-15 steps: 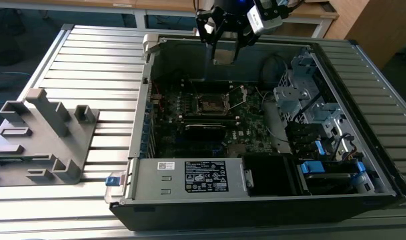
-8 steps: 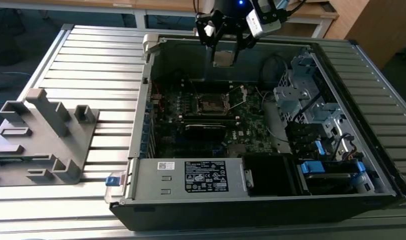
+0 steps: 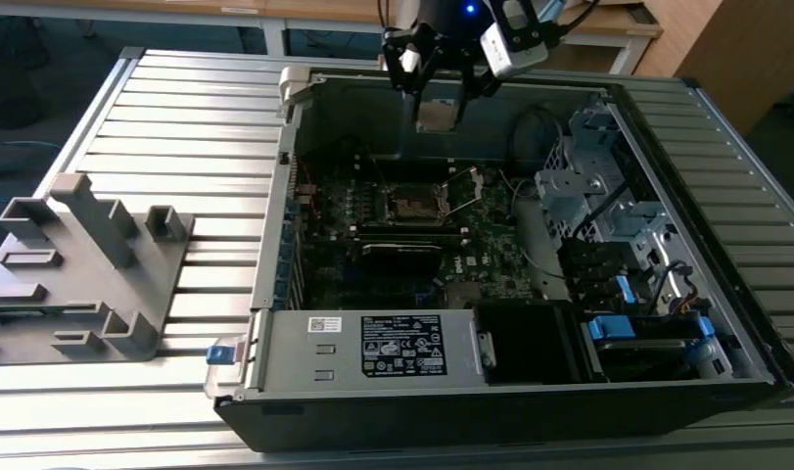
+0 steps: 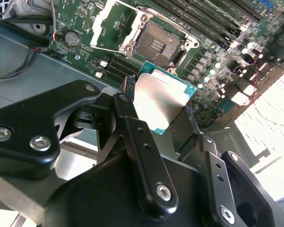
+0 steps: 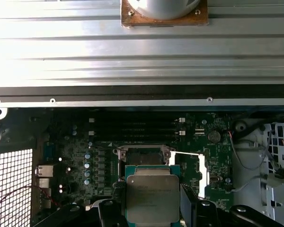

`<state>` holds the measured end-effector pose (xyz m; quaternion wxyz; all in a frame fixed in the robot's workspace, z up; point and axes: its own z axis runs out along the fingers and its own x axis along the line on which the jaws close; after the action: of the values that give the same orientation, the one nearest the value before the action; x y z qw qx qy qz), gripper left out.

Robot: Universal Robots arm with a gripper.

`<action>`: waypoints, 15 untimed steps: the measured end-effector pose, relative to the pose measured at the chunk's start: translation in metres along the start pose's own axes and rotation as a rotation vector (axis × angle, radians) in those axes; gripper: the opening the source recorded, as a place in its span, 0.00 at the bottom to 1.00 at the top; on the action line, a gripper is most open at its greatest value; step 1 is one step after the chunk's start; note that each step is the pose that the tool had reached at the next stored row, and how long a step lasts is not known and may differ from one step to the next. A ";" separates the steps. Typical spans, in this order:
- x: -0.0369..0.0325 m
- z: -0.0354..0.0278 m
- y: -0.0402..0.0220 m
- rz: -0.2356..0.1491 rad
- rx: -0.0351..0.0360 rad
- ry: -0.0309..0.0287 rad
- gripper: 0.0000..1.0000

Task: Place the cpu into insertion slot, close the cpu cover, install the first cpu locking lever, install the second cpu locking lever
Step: 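Place the cpu into insertion slot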

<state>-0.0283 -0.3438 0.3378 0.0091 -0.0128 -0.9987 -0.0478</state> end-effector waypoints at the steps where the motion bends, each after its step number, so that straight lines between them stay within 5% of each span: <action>1: 0.0000 0.0002 0.0000 0.000 -0.0005 0.0001 0.54; 15: -0.0001 0.0032 -0.0003 0.000 -0.0011 0.0001 0.54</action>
<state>-0.0283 -0.3438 0.3345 0.0091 -0.0128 -0.9987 -0.0484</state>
